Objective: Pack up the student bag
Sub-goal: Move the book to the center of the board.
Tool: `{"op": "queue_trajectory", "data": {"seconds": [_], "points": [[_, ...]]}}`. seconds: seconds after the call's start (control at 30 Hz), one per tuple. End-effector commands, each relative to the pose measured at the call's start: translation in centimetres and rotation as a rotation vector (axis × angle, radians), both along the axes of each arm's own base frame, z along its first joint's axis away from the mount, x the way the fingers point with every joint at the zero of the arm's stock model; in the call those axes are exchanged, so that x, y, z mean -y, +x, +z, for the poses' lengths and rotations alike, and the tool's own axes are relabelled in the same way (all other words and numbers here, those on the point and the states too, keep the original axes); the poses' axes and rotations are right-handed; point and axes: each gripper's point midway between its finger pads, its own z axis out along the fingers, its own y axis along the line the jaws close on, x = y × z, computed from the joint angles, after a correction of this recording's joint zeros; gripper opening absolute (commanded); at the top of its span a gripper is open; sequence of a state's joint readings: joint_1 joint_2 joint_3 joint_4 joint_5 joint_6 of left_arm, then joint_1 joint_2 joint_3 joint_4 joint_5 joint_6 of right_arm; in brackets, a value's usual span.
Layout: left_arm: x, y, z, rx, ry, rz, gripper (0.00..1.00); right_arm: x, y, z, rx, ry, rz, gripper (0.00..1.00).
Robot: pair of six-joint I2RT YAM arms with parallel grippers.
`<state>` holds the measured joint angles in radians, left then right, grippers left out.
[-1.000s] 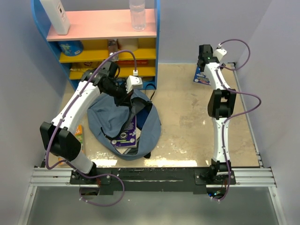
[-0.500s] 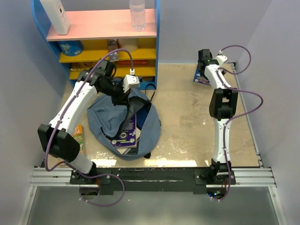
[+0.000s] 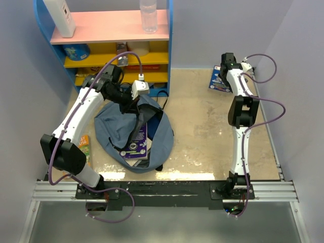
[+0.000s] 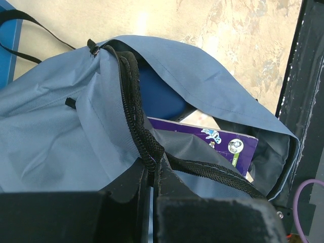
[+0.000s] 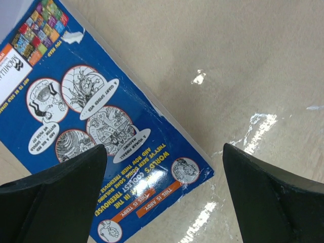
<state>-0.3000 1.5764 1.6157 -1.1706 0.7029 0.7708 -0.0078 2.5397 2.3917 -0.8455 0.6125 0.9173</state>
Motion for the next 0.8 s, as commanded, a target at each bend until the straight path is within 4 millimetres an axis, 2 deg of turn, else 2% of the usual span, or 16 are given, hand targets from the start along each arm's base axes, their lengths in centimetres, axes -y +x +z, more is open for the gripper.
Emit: {"op": "queue_trajectory", "data": {"seconds": [0.0,0.03,0.07,0.33,0.4,0.43,0.47,0.5,0.53,0.7,0.77], "points": [[-0.2,0.2,2.2,0.059,-0.033,-0.011,0.0,-1.0,0.3,1.0,0.023,0.036,-0.011,0.99],[-0.2,0.2,2.3,0.058,-0.035,-0.01,0.0,-1.2,0.3,0.7,0.021,0.046,-0.013,0.98],[-0.2,0.2,2.3,0.059,-0.037,-0.01,0.0,0.3,-0.1,0.3,0.009,0.057,-0.042,0.99],[-0.7,0.1,2.9,0.085,-0.036,-0.001,0.0,-0.8,0.2,-0.5,0.006,0.097,-0.023,0.99],[-0.9,0.0,2.8,0.085,-0.034,0.002,0.0,-1.8,0.4,-1.4,0.0,0.116,-0.003,0.99],[-1.0,0.0,2.8,0.089,-0.034,0.002,0.0,-1.9,0.5,-1.7,-0.004,0.124,0.002,0.93],[-1.1,0.0,2.8,0.087,-0.033,0.004,0.0,-2.3,0.4,-2.2,-0.014,0.141,0.012,0.76],[-1.2,0.0,2.8,0.09,-0.031,0.005,0.0,-2.4,0.4,-2.5,-0.018,0.148,0.009,0.75],[-1.2,-0.1,2.9,0.092,-0.031,0.0,0.0,-3.8,0.6,-2.5,-0.017,0.145,0.035,0.75],[-1.6,-0.1,2.8,0.095,-0.033,0.003,0.0,-5.0,0.9,-2.2,-0.008,0.164,0.071,0.89],[-1.5,-0.1,2.8,0.089,-0.039,0.002,0.0,-6.2,1.4,-1.8,0.013,0.175,0.094,0.98]]}}
